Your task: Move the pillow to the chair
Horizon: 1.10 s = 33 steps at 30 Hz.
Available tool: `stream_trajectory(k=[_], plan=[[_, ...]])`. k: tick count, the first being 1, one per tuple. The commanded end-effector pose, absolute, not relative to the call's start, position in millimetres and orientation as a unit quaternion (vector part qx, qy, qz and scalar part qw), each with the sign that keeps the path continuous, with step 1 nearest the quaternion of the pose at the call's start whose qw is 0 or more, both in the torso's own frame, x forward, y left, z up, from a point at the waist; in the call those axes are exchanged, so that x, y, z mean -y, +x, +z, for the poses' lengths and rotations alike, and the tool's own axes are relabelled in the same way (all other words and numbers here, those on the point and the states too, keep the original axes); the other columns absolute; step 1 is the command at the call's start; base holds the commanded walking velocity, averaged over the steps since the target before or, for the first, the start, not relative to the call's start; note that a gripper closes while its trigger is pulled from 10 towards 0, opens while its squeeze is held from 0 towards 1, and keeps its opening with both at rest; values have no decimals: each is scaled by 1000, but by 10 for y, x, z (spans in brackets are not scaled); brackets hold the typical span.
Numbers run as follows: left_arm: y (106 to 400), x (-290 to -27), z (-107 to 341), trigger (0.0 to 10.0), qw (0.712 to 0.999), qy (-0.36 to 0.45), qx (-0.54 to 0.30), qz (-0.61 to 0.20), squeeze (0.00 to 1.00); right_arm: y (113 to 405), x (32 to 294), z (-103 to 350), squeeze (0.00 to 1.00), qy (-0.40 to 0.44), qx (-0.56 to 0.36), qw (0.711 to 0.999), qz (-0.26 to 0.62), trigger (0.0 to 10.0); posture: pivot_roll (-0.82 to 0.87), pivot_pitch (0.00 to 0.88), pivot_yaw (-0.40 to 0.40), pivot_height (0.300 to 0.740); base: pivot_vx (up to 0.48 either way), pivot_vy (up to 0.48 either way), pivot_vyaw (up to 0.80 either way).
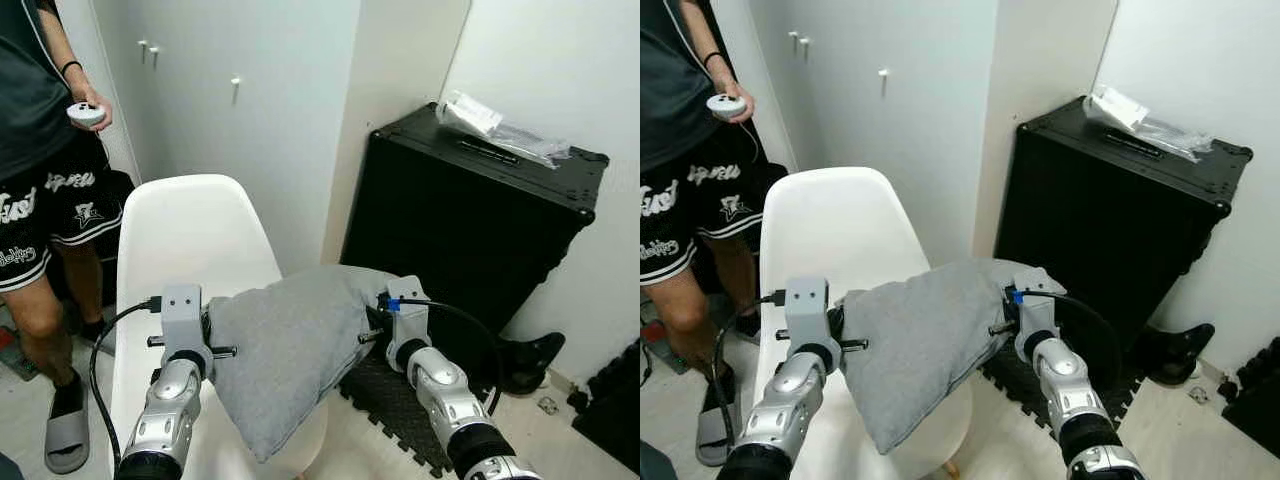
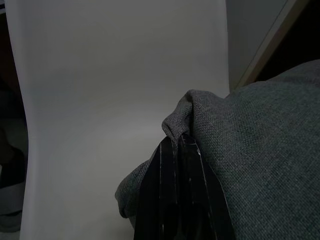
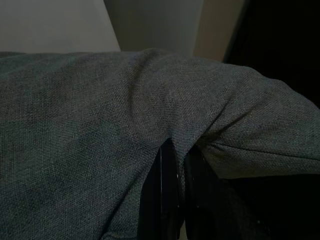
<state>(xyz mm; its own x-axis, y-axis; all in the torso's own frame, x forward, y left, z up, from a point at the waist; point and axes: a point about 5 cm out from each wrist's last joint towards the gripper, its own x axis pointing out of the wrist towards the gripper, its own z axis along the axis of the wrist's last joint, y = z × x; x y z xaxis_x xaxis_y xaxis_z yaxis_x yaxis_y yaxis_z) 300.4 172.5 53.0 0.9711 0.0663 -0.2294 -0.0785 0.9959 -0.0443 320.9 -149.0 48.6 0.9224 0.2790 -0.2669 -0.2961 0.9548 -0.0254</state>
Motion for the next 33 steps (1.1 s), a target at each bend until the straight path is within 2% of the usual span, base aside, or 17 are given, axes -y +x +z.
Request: stream_trajectory(k=[1, 21, 29, 33], plan=[[3039, -1692, 569, 10000, 994, -27, -105, 32, 0, 3246, 1455, 554, 0, -39, -111, 981, 155, 10000, -21, 37, -102, 722, 0, 0, 0], [3057, -1676, 583, 10000, 994, -33, -105, 27, 0, 3241, 1435, 548, 0, -31, -110, 981, 155, 10000, -23, 40, -99, 722, 0, 0, 0], [3052, -1666, 583, 10000, 993, -37, -105, 25, 0, 3240, 1440, 548, 0, -31, -110, 981, 155, 10000, -23, 41, -100, 722, 0, 476, 0], [3052, -1682, 588, 10000, 994, -34, -103, 28, 0, 3239, 1429, 547, 0, -29, -110, 981, 156, 10000, -20, 42, -98, 722, 0, 0, 0]])
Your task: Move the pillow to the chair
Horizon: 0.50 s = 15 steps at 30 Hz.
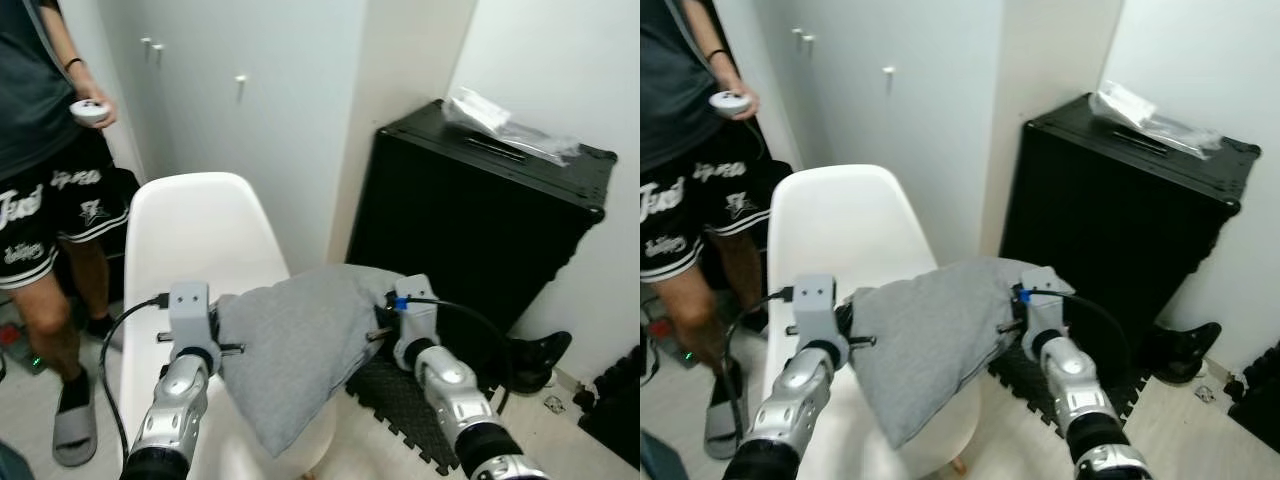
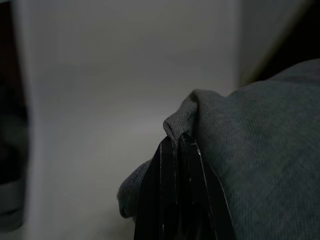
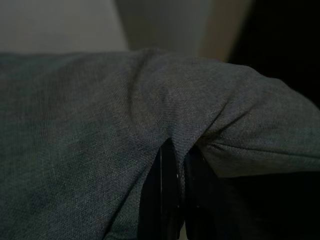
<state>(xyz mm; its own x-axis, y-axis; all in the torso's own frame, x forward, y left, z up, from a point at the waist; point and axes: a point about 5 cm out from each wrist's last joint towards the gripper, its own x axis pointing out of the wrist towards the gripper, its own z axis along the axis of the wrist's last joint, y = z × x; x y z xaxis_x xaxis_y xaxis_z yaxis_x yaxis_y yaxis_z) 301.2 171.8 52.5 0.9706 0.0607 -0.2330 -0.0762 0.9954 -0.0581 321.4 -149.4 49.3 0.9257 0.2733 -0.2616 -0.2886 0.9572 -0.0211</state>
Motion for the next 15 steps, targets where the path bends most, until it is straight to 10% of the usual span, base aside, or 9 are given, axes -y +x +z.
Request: stream_trajectory(k=[1, 15], plan=[[3052, -1685, 588, 10000, 994, -34, -103, 28, 0, 3238, 1426, 546, 0, -29, -110, 981, 156, 10000, -20, 42, -98, 722, 0, 0, 0], [3050, -1708, 584, 10000, 994, -31, -105, 30, 0, 3223, 1429, 533, 0, -27, -111, 981, 155, 10000, -19, 47, -93, 722, 0, 0, 0]])
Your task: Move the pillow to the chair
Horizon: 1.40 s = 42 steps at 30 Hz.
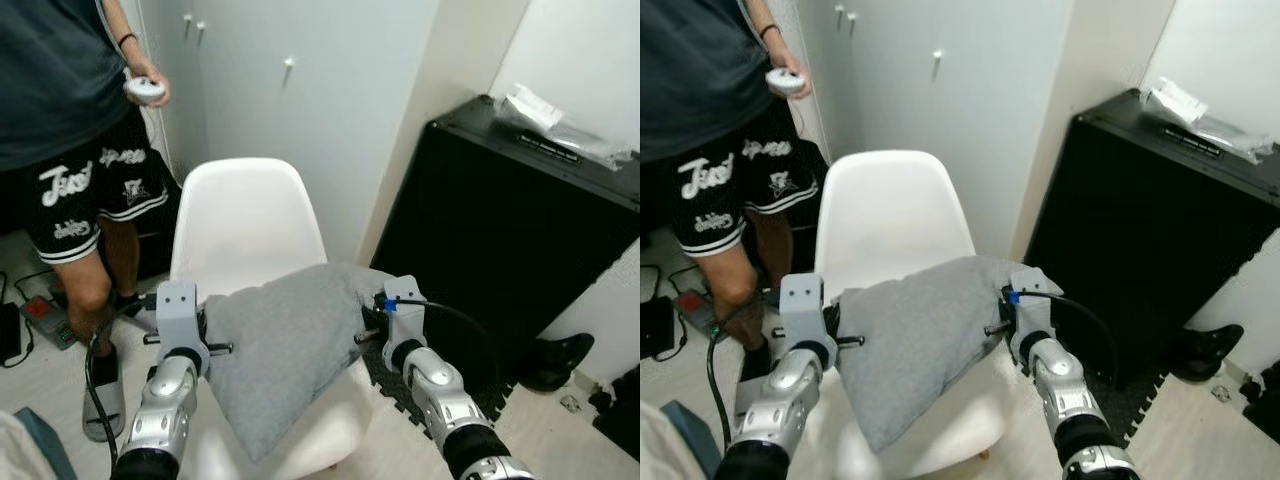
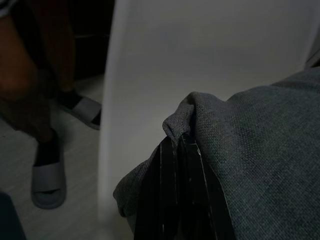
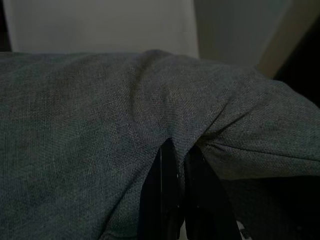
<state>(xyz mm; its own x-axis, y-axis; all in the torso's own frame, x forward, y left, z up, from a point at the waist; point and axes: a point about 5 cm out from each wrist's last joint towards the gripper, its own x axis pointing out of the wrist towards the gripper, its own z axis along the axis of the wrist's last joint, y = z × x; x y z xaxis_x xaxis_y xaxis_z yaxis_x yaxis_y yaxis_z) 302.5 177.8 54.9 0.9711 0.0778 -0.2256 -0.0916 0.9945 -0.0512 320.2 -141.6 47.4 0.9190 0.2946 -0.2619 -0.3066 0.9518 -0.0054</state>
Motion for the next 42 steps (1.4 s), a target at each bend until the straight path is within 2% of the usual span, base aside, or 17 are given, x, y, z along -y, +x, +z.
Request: stream_trajectory(k=[1, 7, 14, 34, 42], plan=[[3050, -1708, 584, 10000, 994, -31, -105, 30, 0, 3223, 1429, 533, 0, -27, -111, 981, 155, 10000, -19, 47, -93, 722, 0, 0, 0], [3044, -1725, 577, 10000, 993, -36, -110, 33, 0, 3217, 1425, 526, 0, -25, -112, 981, 154, 10000, -19, 45, -91, 722, 0, 0, 0], [3046, -1752, 578, 10000, 992, -35, -112, 43, 0, 3213, 1434, 521, 0, -26, -112, 981, 154, 10000, -21, 42, -89, 722, 0, -412, 0], [3066, -1740, 627, 10000, 994, -39, -95, 33, 0, 3207, 1432, 518, 0, -22, -111, 982, 152, 10000, -16, 30, -86, 722, 0, 0, 0], [3063, -1815, 628, 10000, 994, -35, -93, 48, 0, 3217, 1462, 529, 0, -19, -109, 983, 148, 10000, -16, 33, -88, 722, 0, 0, 0]])
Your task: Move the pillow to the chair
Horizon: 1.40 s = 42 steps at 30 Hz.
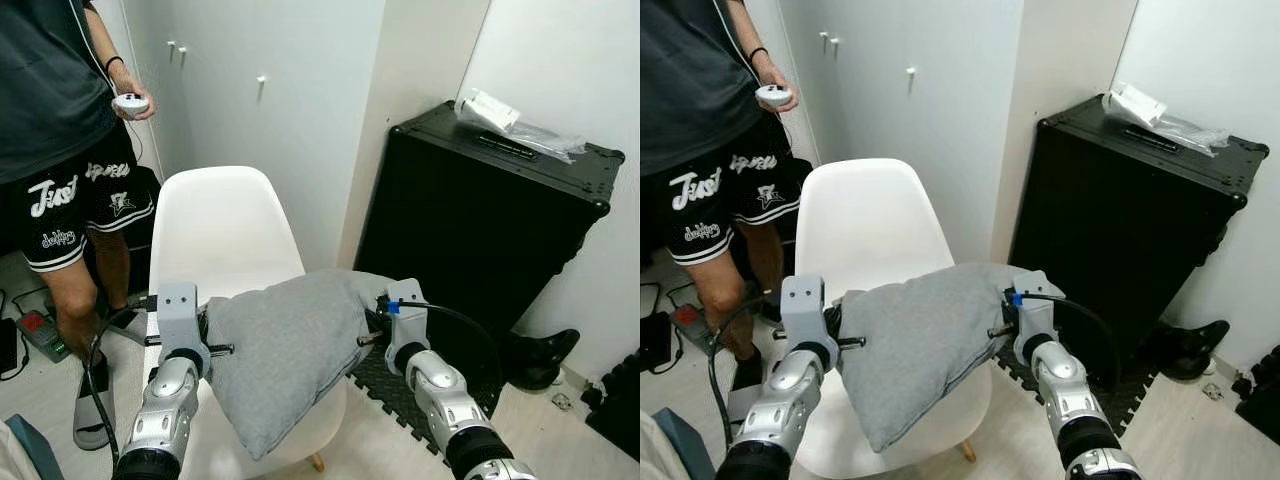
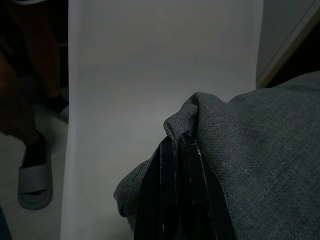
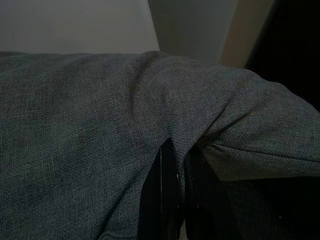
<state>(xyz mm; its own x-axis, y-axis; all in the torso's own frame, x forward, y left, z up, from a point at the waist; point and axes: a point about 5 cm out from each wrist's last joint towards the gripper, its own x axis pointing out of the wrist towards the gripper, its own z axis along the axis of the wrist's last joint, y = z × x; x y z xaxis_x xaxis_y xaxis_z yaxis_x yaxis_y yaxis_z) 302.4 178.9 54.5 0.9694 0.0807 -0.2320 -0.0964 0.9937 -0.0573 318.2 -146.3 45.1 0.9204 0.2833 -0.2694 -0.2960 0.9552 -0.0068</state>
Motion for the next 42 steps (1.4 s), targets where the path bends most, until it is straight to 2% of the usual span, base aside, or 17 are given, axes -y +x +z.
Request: stream_trajectory(k=[1, 9, 21, 34, 42], plan=[[3069, -1829, 636, 10000, 994, -36, -91, 52, 0, 3218, 1468, 527, 0, -20, -110, 983, 148, 10000, -14, 33, -92, 722, 0, 0, 0], [3059, -1880, 617, 10000, 994, -33, -92, 56, 0, 3241, 1430, 550, 0, -24, -105, 983, 150, 10000, -12, 38, -78, 722, 0, 0, 0], [3046, -1763, 600, 10000, 994, -20, -99, 34, 0, 3180, 1428, 464, 0, -19, -120, 983, 139, 10000, -12, 52, -75, 722, 0, 0, 0], [3011, -1728, 533, 10000, 993, -20, -110, 30, 0, 3170, 1421, 403, 0, -26, -140, 978, 154, 10000, -17, 61, -95, 679, 0, 0, 0], [2997, -1737, 499, 10000, 993, -12, -118, 25, 0, 3216, 1405, 441, 0, -29, -139, 977, 160, 10000, -18, 63, -93, 679, 0, 0, 0]])
